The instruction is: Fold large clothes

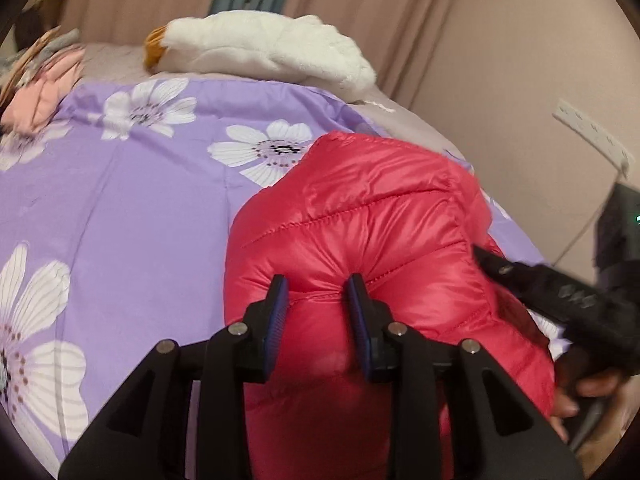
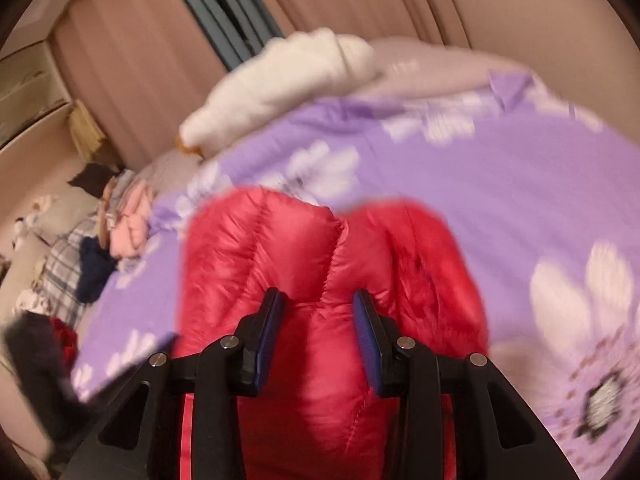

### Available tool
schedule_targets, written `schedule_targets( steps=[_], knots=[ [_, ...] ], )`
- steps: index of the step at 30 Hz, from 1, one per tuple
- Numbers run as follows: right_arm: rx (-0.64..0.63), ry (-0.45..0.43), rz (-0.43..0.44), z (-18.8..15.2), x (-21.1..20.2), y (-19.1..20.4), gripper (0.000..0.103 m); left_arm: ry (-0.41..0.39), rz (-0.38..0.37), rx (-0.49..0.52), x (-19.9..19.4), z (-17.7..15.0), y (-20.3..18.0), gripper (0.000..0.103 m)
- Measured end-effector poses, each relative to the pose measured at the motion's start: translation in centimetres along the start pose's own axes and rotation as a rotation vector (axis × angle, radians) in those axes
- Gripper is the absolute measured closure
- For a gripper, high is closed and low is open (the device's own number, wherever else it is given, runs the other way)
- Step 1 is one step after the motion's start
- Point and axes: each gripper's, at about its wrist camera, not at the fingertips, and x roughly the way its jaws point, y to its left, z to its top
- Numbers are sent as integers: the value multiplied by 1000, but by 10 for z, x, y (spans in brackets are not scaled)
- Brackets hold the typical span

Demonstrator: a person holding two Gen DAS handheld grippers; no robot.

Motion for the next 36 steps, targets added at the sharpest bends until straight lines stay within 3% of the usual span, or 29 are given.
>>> schedule_targets(
  steps=[4, 10, 12, 13, 14, 15, 17, 20, 22, 25, 27, 29, 32, 35, 36],
  knots=[
    [-59, 9, -125, -15, 15, -10, 68, -18, 28, 40, 7, -4, -7, 67],
    [0, 12, -56, -14, 11, -22, 67, -27, 35, 34, 7, -4, -8, 67],
    [26, -9, -40, -17, 4, -22, 64, -18, 32, 17, 0, 0, -5, 62],
    [37, -11, -32, -18, 1, -23, 61, -15, 40, 6, -4, 0, -4, 52],
    [46, -6, -25, -18, -2, -25, 60, -8, 64, -18, -9, 2, 0, 35],
    [61, 5, -10, -17, -7, -27, 57, -3, 88, -47, -14, 3, 5, 28],
    [102, 30, 24, -14, -13, -32, 51, 2, 87, -86, -23, 3, 13, 24],
    [178, 54, 61, -10, -35, -34, 28, 13, 100, -83, -37, 5, 20, 24],
    [161, 24, 70, -8, -52, -27, 17, -5, 180, -8, -47, 5, 16, 23],
    [88, -15, 65, -8, -71, -15, 2, -20, 193, 86, -58, -1, 13, 18],
    [86, 32, 86, -11, -65, -14, 1, -10, 194, 103, -60, -4, 18, 14],
    [131, 125, 133, -17, -47, -21, 1, 35, 149, 73, -58, -9, 28, 14],
    [216, 236, 174, -29, -19, -36, 1, 106, 49, -53, -49, -14, 47, 14],
    [406, 327, 292, -46, 6, -68, 1, 172, -123, -212, -33, -16, 65, 14],
    [435, 334, 321, -48, 9, -75, 1, 211, -214, -281, -24, -18, 73, 14]
  ],
)
